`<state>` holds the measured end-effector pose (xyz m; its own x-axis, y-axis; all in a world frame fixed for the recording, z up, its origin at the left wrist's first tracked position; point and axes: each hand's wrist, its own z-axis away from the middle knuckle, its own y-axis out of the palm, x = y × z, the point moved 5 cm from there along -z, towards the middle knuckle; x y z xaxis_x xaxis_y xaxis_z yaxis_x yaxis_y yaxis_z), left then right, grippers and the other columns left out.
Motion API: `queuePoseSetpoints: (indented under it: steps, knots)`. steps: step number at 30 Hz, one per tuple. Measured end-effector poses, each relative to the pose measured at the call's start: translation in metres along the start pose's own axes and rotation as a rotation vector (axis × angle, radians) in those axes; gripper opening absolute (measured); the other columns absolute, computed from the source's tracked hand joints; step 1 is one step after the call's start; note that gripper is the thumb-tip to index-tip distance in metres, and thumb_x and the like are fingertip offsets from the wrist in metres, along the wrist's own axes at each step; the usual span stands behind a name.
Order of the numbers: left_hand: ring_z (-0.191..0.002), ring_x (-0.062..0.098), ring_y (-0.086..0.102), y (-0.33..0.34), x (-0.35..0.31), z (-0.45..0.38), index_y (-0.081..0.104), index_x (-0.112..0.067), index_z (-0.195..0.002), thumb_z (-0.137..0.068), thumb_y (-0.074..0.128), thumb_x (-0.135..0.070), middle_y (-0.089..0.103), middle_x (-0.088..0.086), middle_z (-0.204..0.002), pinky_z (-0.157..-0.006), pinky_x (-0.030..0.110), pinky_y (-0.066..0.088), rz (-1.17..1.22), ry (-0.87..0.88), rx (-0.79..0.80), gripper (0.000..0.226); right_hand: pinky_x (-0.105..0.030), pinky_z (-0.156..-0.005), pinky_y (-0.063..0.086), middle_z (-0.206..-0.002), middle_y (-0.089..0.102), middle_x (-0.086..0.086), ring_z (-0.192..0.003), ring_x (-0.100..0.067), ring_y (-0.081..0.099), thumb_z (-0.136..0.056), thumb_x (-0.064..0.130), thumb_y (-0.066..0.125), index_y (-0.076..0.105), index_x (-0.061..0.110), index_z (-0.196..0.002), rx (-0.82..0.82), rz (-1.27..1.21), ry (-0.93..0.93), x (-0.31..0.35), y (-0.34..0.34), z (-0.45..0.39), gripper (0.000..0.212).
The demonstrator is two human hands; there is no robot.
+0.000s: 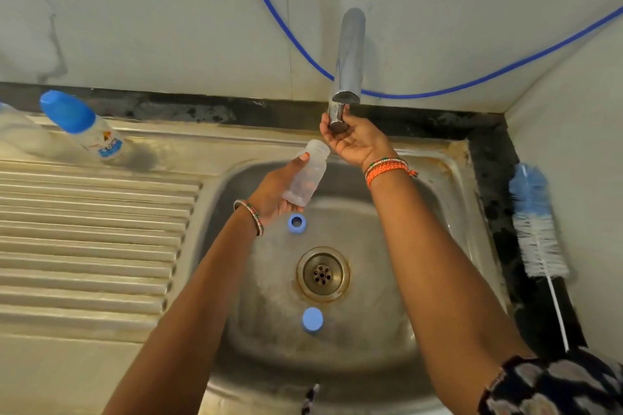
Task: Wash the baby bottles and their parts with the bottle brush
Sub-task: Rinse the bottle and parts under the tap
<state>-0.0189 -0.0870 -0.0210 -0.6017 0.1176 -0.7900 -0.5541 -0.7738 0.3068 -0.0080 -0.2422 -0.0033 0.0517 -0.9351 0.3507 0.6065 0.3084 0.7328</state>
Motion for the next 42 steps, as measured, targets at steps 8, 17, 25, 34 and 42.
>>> queuePoseSetpoints:
  steps: [8, 17, 25, 34, 42]
  knots:
    - [-0.069, 0.005, 0.064, 0.008, 0.007, 0.004, 0.057, -0.012, -0.119, -0.096, 0.042, -0.042, 0.065, 0.000, -0.093, -0.054, 0.018, 0.050, 0.004, -0.003, -0.002, 0.041, -0.030, -0.060, 0.058, -0.083, 0.058, -0.018, -0.075, -0.021, 0.059, -0.093, 0.008, 0.055, 0.056, -0.002, -0.094, -0.048, 0.113, -0.066, -0.001, 0.004, 0.005, 0.010]
    - [-0.081, 0.012, 0.060, -0.002, 0.009, 0.010, 0.060, -0.016, -0.114, -0.094, 0.046, -0.045, 0.065, 0.001, -0.096, -0.064, 0.023, 0.051, 0.011, 0.004, -0.052, 0.038, -0.030, -0.065, 0.057, -0.085, 0.061, -0.015, -0.075, -0.021, 0.062, -0.091, 0.008, 0.057, 0.055, -0.001, -0.114, -0.105, 0.180, -0.091, -0.002, 0.000, 0.000, 0.025]
    - [-0.083, 0.020, 0.053, -0.006, 0.018, 0.009, 0.060, -0.014, -0.114, -0.090, 0.052, -0.050, 0.058, 0.007, -0.099, -0.068, 0.031, 0.045, -0.020, -0.018, -0.124, 0.044, -0.029, -0.067, 0.058, -0.092, 0.063, -0.014, -0.079, -0.020, 0.063, -0.090, 0.020, 0.062, 0.055, -0.003, -0.123, -0.152, 0.294, -0.126, -0.004, -0.005, 0.004, 0.041]
    - [-0.085, 0.013, 0.059, 0.007, 0.000, 0.016, 0.052, -0.012, -0.121, -0.083, 0.071, -0.027, 0.058, 0.001, -0.104, -0.059, 0.019, 0.050, -0.287, 0.251, -0.304, 0.045, -0.038, -0.083, 0.054, -0.098, 0.064, -0.005, -0.094, -0.022, 0.062, -0.092, 0.042, 0.054, 0.058, 0.018, -0.093, -0.159, 0.938, -0.377, -0.017, -0.018, 0.047, 0.025]
    - [-0.098, 0.020, 0.058, 0.023, -0.006, 0.033, 0.052, -0.011, -0.121, -0.073, 0.080, -0.024, 0.060, 0.006, -0.113, -0.077, 0.023, 0.049, -0.628, 0.504, -0.340, 0.057, -0.023, -0.055, 0.045, -0.057, 0.057, -0.001, -0.054, -0.011, 0.055, -0.090, 0.052, 0.054, 0.055, 0.013, -0.058, -0.229, 1.443, -0.616, -0.024, -0.006, 0.083, 0.050]
